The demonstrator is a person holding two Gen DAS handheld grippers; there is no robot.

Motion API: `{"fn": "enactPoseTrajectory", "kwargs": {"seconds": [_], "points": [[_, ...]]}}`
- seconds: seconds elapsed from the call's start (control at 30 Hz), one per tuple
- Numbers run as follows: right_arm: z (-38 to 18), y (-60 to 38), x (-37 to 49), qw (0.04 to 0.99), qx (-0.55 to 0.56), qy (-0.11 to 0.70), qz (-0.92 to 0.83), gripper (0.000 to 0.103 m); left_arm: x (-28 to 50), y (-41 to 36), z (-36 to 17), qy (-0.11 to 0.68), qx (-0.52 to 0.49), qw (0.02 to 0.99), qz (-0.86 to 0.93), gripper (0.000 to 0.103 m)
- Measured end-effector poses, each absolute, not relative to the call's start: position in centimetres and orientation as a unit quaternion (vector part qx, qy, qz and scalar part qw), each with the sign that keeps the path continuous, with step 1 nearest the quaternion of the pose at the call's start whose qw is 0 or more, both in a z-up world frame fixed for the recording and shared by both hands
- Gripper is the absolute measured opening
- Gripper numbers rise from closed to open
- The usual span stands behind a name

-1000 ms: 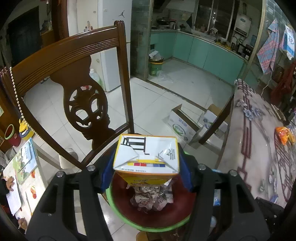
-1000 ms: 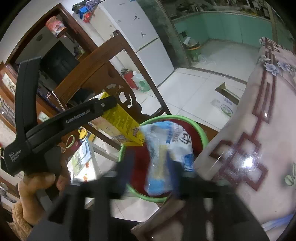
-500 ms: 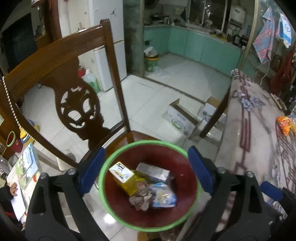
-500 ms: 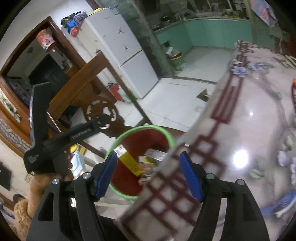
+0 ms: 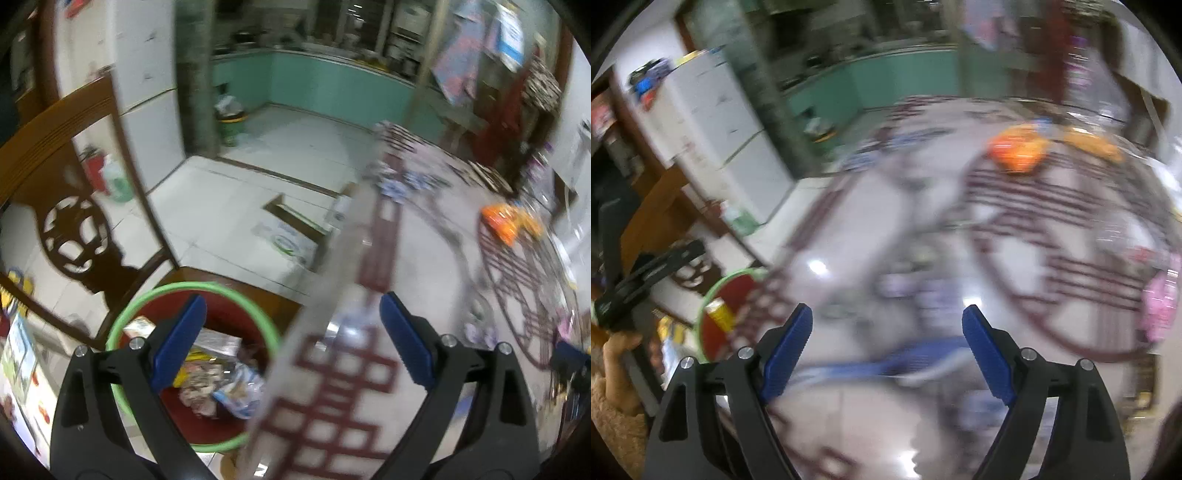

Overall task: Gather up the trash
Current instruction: 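Grasp the pink snack wrapper with the right gripper while the left grasps the gold packet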

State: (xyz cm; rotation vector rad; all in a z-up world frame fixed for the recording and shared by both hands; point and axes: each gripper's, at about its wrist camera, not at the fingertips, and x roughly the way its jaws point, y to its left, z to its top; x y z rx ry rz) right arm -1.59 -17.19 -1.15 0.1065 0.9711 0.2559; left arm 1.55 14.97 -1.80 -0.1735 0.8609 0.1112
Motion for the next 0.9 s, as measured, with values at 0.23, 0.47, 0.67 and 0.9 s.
{"fn": "enactPoseTrajectory", "kwargs": {"seconds": [0.23,0.47,0.67,0.9], "points": [[-0.5,-32.8,-1.2,0.881,0.055,0.464,-0.066,0.095,2.6,7.6,-2.3,0.426,-0.03,0.904,0.003,0.093],[-6.4,-45.3,0.2,0.806,0.268,0.51,-0.137,0.095,2.7,0.9,-3.6,0.439,0.035,0.897,-0.052,0.093],[-7.3,-47.1,2.9,0.807,0.236,0.515,-0.167,0.093,1.9,-3.9,-4.7,0.422,0.113,0.895,-0.093,0.093],[-8.5,-46.8,4.4,0.807,0.238,0.525,-0.132,0.018,-0.2,-9.4,-6.4,0.376,0.251,0.882,-0.135,0.093]]}}
